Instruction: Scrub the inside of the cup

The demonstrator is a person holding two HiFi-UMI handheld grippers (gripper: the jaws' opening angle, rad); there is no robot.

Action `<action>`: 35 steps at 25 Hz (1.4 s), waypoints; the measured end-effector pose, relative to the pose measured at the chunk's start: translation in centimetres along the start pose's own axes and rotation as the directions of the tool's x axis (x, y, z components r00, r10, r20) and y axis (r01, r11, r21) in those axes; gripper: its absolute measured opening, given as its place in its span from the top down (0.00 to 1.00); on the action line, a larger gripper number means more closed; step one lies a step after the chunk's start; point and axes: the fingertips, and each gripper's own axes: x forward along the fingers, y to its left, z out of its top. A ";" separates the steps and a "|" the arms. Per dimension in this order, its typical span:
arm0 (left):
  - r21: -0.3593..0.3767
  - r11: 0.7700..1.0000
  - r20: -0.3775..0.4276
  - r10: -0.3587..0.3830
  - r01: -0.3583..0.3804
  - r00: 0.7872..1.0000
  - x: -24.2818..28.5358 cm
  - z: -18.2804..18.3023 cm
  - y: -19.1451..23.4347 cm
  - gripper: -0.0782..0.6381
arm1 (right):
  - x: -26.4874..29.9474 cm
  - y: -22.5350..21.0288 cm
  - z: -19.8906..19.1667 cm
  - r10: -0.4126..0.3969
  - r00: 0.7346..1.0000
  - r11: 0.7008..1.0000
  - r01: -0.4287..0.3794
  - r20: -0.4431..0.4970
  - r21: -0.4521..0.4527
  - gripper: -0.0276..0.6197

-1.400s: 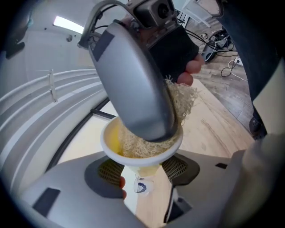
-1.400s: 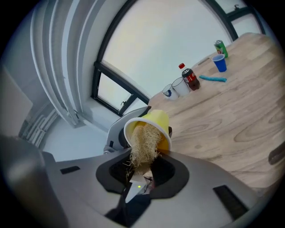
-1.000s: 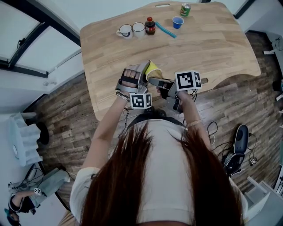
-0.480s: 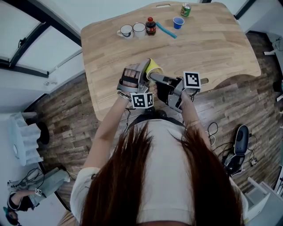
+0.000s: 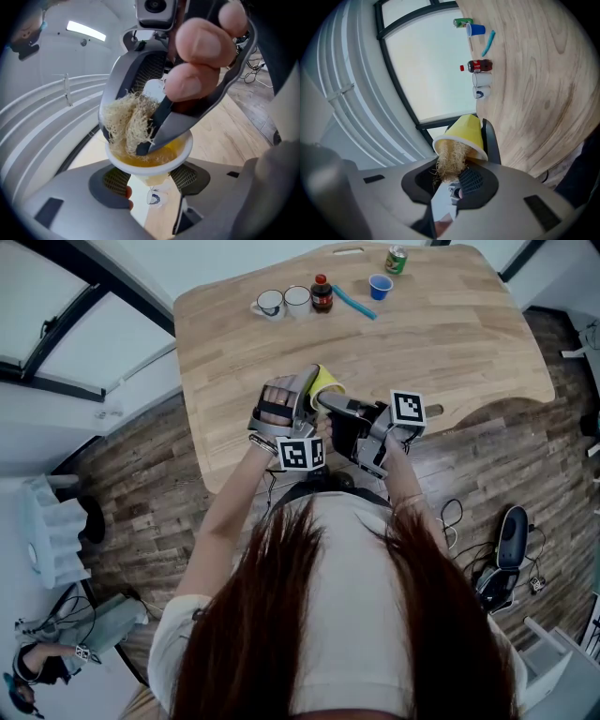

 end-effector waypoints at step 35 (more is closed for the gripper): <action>0.035 0.981 0.019 -0.190 0.189 0.982 0.5 -0.7 -2.3 0.53 | 0.1 -3.3 -0.6 -0.763 0.643 0.172 0.297 0.064 -0.939 0.83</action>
